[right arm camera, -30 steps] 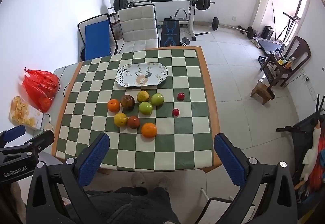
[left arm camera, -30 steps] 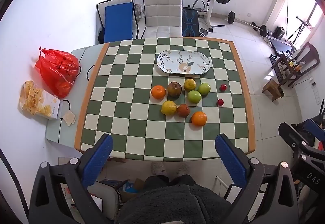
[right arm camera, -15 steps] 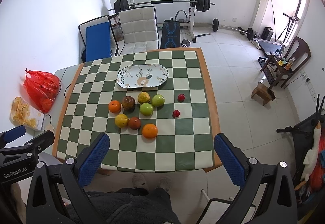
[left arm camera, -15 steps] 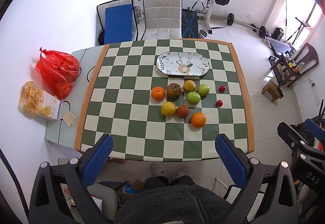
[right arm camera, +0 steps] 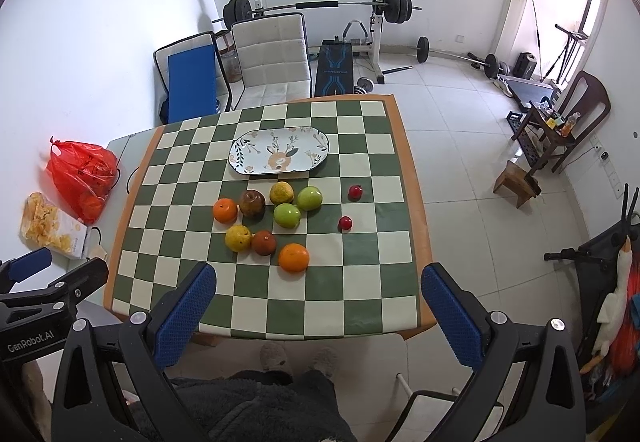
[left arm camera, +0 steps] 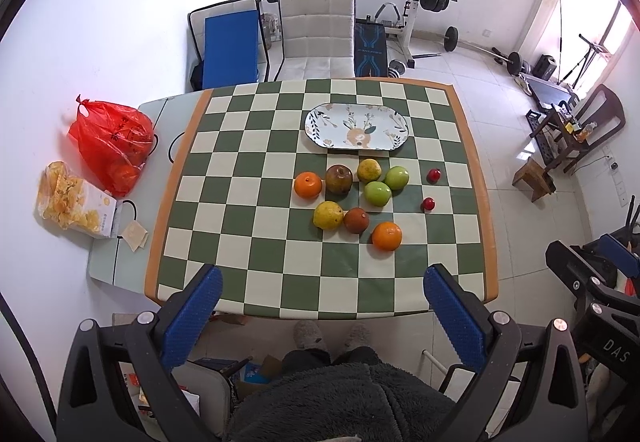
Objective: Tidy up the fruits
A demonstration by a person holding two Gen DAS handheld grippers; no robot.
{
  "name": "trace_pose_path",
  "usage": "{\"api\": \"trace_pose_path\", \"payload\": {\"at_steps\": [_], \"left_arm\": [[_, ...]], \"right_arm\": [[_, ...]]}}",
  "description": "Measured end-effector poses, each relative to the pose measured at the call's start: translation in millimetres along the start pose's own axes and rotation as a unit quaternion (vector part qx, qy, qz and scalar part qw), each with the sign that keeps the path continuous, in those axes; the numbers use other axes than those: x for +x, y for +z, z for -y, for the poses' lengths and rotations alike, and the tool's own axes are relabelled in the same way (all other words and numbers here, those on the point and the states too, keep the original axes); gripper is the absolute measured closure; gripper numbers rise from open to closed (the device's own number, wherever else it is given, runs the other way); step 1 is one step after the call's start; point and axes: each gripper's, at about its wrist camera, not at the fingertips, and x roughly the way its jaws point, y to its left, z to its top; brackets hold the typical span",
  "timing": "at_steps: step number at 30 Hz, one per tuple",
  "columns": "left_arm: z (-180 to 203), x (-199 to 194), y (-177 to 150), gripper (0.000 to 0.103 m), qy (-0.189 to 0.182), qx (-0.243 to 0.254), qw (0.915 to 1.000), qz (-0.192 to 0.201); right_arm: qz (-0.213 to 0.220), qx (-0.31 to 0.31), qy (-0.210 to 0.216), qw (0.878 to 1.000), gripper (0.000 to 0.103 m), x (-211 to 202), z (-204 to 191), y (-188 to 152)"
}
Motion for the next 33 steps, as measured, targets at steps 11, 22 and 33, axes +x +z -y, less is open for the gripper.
{"api": "trace_pose_path", "payload": {"at_steps": [11, 22, 33], "left_arm": [[0, -1, -1, 0.000, -0.001, -0.001, 1.0000, 0.002], [16, -5, 5, 0.000, -0.002, 0.000, 1.0000, 0.003], [24, -8, 9, 0.000, -0.005, 0.000, 1.0000, 0.003]], "right_arm": [[0.000, 0.001, 0.002, 1.000, 0.000, -1, 3, -2], [0.001, 0.001, 0.001, 1.000, 0.000, -2, 2, -1], [0.002, 0.001, 0.000, 1.000, 0.000, -3, 1, 0]]}}
